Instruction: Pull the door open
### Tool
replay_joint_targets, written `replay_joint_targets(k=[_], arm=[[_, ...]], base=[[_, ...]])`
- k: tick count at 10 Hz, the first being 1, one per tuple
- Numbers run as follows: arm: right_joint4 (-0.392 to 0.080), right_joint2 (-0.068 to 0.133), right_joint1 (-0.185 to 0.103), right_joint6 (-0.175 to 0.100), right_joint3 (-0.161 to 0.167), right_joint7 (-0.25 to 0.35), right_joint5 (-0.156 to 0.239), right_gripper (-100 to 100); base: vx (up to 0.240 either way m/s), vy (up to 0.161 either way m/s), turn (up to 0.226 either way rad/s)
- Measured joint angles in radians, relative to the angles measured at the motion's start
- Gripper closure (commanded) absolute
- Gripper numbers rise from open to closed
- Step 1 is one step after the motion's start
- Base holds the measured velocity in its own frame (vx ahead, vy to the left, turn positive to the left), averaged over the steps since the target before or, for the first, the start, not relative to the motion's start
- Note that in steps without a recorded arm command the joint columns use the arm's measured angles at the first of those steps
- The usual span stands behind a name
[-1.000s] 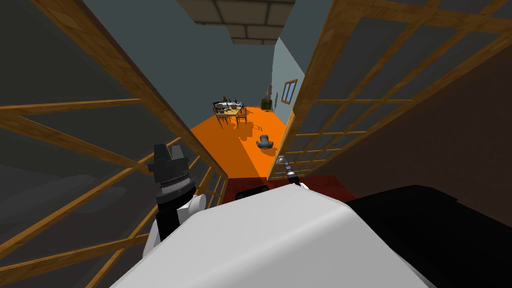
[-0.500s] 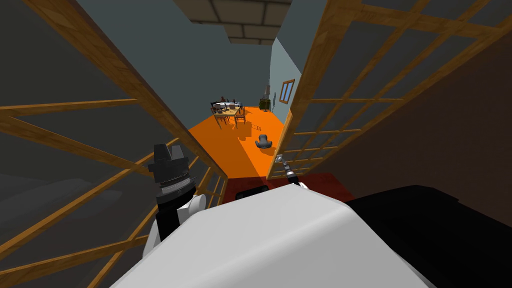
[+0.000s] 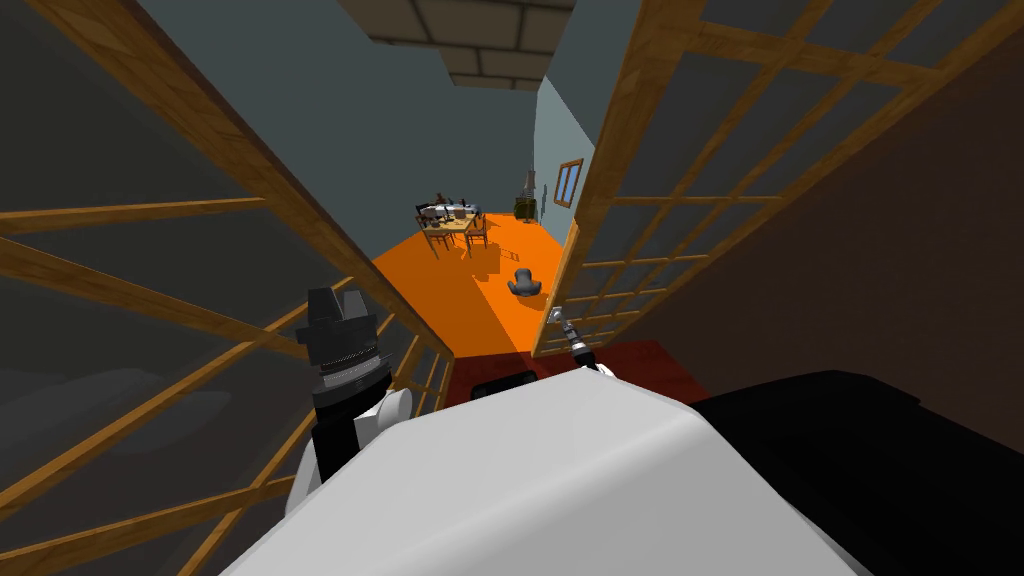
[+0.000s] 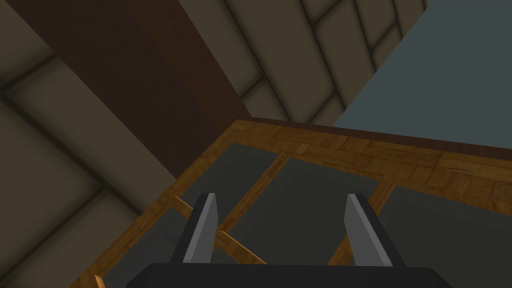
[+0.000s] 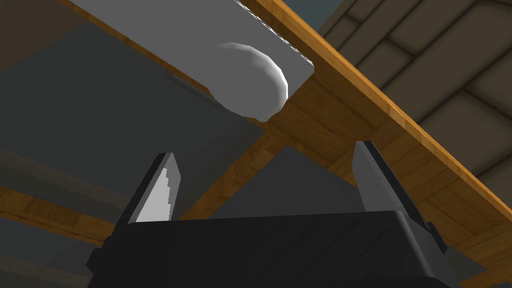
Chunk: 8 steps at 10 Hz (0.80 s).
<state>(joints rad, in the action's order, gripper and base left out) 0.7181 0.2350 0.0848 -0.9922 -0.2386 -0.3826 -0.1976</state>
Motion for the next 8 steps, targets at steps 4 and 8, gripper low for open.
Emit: replay_joint_targets(k=[4,8], arm=[[0.001,-0.005,-0.006,0.004,-0.003,-0.097,-0.034,-100],[0.002,-0.011,-0.012,0.01,-0.006,-0.2,-0.074,-100]], base=[[-0.019,0.01,-0.055],[-0.024,0.011,-0.067]])
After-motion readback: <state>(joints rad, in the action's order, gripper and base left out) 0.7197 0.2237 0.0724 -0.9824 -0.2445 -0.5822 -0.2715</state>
